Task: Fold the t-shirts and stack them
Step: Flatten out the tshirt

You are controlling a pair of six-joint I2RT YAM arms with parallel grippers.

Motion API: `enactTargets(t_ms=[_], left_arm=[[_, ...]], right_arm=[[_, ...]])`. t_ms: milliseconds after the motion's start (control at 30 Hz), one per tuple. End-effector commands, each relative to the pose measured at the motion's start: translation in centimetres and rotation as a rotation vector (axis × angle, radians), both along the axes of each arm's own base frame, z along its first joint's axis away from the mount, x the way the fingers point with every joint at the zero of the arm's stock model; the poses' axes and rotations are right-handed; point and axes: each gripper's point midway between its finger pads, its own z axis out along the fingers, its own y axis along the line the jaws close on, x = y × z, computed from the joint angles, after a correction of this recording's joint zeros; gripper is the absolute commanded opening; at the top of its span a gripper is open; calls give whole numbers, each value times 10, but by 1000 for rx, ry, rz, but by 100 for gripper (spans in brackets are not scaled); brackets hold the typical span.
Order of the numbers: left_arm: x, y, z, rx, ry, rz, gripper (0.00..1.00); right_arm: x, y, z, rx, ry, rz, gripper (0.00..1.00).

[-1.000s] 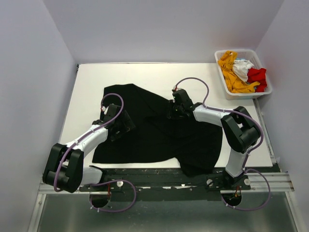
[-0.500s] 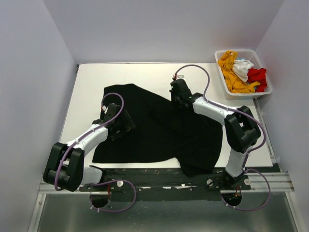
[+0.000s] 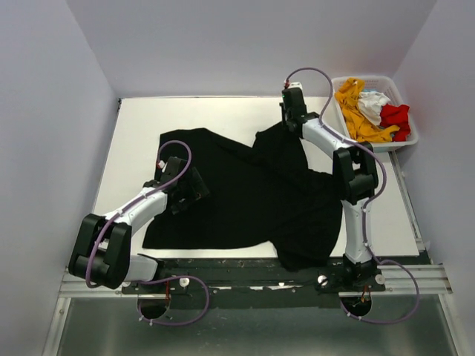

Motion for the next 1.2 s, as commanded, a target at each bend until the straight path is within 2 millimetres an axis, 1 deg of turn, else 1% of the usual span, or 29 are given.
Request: enactTargets(t_ms=[0, 33, 67, 100, 133, 167, 200, 233, 267, 300, 333, 367, 433, 467, 500, 533, 567, 600, 633, 667, 700, 733, 767, 833, 933, 1033, 1167], left_arm=[[-5, -2, -5, -1, 50, -22, 99], [-5, -2, -5, 0, 52, -21, 98], [-5, -2, -5, 2, 55, -22, 99], [-5, -2, -5, 4, 55, -23, 99], [-5, -2, -4, 6, 54, -21, 99], [-4, -2, -3, 6, 51, -21, 99], [-2, -2, 0, 7, 46, -25, 99], [-2, -3, 1, 6, 45, -25, 99], [0, -4, 4, 3, 39, -30, 99], [0, -5, 6, 3, 34, -35, 99], [1, -6, 9, 5, 27, -36, 99], [2, -6, 11, 6, 21, -34, 99], [3, -7, 16, 7, 4, -35, 99], [3, -7, 18, 9, -4, -38, 99], [4, -7, 20, 10, -10, -34, 99], [4, -7, 22, 12, -16, -32, 99], [5, -8, 24, 9, -21, -33, 99], [4, -8, 25, 7, -21, -35, 99], [5, -6, 25, 19, -29, -31, 99], [5, -6, 26, 21, -31, -31, 99], [4, -6, 25, 22, -34, -32, 99], [4, -6, 25, 21, -36, -34, 99], [4, -6, 24, 20, -37, -31, 99], [1, -11, 23, -3, -25, -57, 99], [2, -13, 21, -7, -28, -68, 99], [3, -14, 17, -7, -19, -74, 99], [0, -17, 11, -18, 2, -86, 98]], right_arm=[[72, -64, 5, -83, -108, -117, 6], [87, -80, -4, -94, -117, -161, 7], [103, -89, 9, -89, -155, -190, 14], [113, -98, -1, -88, -153, -203, 25], [123, -100, -1, -95, -158, -173, 26], [129, -99, 3, -87, -170, -156, 32], [131, -93, 5, -71, -176, -131, 46], [131, -84, 7, -46, -173, -85, 67], [130, -76, 16, -14, -185, -43, 88], [127, -72, 19, 11, -187, -29, 96], [123, -70, 32, 32, -205, -23, 100], [116, -68, 34, 68, -196, -34, 100], [94, -57, 51, 147, -171, 0, 100], [79, -52, 46, 203, -123, -2, 100], [62, -47, 48, 264, -83, -11, 100], [43, -44, 38, 307, -22, -23, 100], [26, -40, 36, 363, 14, -33, 100], [7, -39, 26, 398, 58, -56, 100], [-13, -37, 10, 434, 116, -77, 100], [-29, -38, 5, 451, 149, -93, 100], [-46, -42, -9, 458, 193, -132, 100], [-58, -47, -13, 466, 207, -176, 100], [-70, -50, -24, 474, 225, -207, 100], [-81, -49, -35, 497, 221, -208, 100], [-86, -45, -54, 490, 269, -180, 100], [-79, -52, -71, 440, 294, -210, 100], [-65, -68, -90, 350, 304, -284, 100]])
